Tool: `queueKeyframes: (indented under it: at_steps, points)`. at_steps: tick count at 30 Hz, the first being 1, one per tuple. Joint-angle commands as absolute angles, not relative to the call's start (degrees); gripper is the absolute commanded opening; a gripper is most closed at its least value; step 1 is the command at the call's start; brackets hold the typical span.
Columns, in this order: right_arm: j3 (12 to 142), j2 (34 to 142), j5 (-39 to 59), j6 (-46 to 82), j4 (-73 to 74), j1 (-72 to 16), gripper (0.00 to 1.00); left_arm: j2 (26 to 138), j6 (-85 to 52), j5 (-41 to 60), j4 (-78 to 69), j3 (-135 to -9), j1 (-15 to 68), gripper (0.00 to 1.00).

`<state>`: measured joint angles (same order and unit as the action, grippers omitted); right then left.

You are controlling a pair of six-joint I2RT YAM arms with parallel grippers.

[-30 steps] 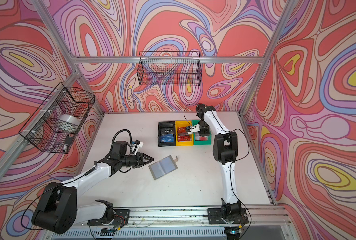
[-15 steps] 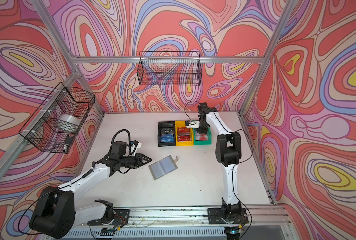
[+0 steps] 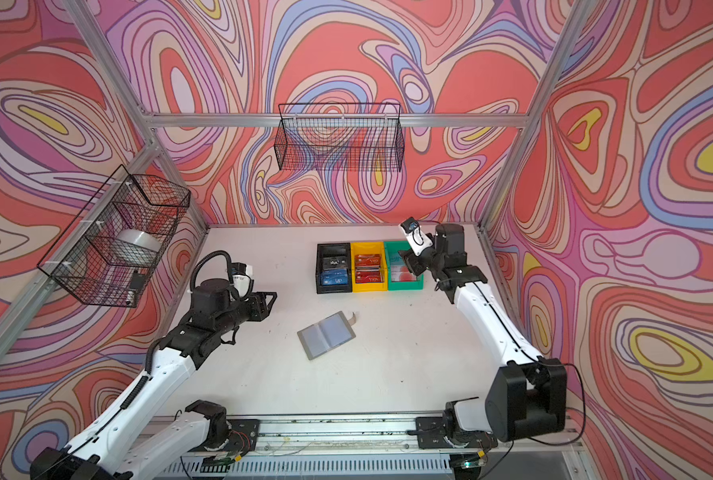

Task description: Take the credit cards out of the card holder

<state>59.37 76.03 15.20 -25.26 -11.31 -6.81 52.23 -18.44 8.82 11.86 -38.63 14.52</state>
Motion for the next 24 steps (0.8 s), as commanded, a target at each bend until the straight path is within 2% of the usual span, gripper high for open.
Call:
queueKeyframes:
  at_steps: [1, 3, 7, 11, 18, 24]
  points:
    - [49.06, 72.26, 13.81, -16.72, 0.71, -6.16, 0.67, 51.12, -13.71, -1.97, 9.01, -36.34, 13.91, 0.85]
    - [43.71, 70.32, 14.12, -14.34, 6.08, -5.89, 0.68, 51.30, -12.95, -4.34, 8.34, -35.93, 13.76, 0.91]
    - [35.31, 70.08, 15.18, -12.12, 15.89, -5.90, 0.73, 52.65, -11.24, -7.30, 4.08, -33.69, 13.54, 0.95]
    - [29.77, 73.32, 11.25, -11.19, 26.83, -5.82, 0.74, 54.37, -9.83, -9.28, -1.39, -31.34, 12.94, 1.00]
    - [26.62, 84.04, 9.96, -9.54, 42.14, -5.61, 0.74, 58.21, -6.37, -7.42, -12.01, -26.55, 10.93, 1.00]
    - [26.70, 91.07, 4.92, -7.93, 47.56, -5.19, 0.73, 62.17, -5.06, -5.07, -18.19, -24.98, 8.32, 1.00]
